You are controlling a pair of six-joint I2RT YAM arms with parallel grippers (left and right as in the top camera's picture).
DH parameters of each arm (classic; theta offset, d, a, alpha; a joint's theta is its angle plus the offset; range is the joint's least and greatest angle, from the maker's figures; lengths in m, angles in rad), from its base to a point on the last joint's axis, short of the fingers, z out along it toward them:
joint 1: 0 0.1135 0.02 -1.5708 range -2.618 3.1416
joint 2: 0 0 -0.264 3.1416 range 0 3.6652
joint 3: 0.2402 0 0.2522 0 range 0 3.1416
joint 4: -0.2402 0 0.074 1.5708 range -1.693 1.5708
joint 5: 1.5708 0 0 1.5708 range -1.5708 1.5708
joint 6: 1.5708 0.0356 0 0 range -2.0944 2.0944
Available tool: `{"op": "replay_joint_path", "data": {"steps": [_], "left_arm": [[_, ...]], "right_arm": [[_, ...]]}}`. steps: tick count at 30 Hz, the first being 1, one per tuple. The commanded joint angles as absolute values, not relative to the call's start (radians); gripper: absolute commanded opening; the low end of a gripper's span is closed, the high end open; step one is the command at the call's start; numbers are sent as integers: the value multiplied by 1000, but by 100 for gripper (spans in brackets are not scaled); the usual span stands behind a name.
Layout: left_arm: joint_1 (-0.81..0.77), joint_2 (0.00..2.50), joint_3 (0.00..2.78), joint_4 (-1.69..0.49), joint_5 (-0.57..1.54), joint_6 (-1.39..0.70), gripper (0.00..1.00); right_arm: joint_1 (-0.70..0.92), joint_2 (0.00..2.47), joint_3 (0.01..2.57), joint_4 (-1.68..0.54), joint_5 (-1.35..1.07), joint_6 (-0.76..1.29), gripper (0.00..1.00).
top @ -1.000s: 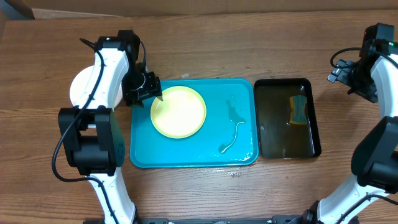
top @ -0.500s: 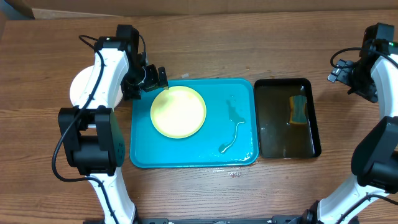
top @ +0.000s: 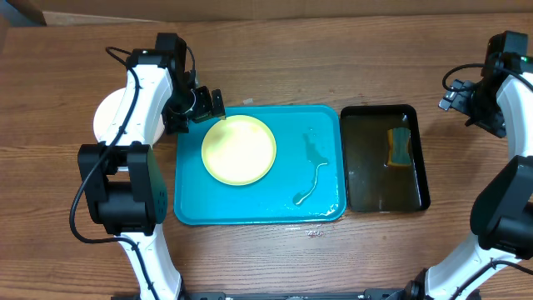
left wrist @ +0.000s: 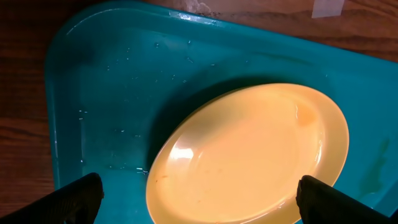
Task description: Clean dirty plates on tray and stack at the side
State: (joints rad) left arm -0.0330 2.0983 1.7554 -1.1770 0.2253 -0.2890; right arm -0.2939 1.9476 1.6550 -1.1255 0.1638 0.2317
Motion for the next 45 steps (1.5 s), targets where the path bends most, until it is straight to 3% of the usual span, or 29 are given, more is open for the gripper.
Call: {"op": "replay_joint_path", "data": {"steps": [1, 12, 27, 33, 38, 45], "left_arm": [[-46, 2099, 1750, -1173, 236, -296, 100], [-46, 2099, 1750, -1173, 236, -296, 100], [-46, 2099, 1750, -1173, 236, -296, 100], [-46, 2099, 1750, -1173, 236, -296, 100], [-46, 2099, 1750, -1173, 236, -296, 100], [-46, 2099, 1750, -1173, 236, -296, 100]], "right_arm": [[-295, 1923, 1668, -1122, 171, 236, 100], [-231, 1803, 1660, -1111, 167, 236, 100], [160, 1140, 1660, -1111, 168, 235, 100], [187, 910, 1650, -1096, 170, 234, 100], [184, 725, 1566, -950, 206, 227, 100], [177, 427, 1192, -509, 205, 177, 100]]}}
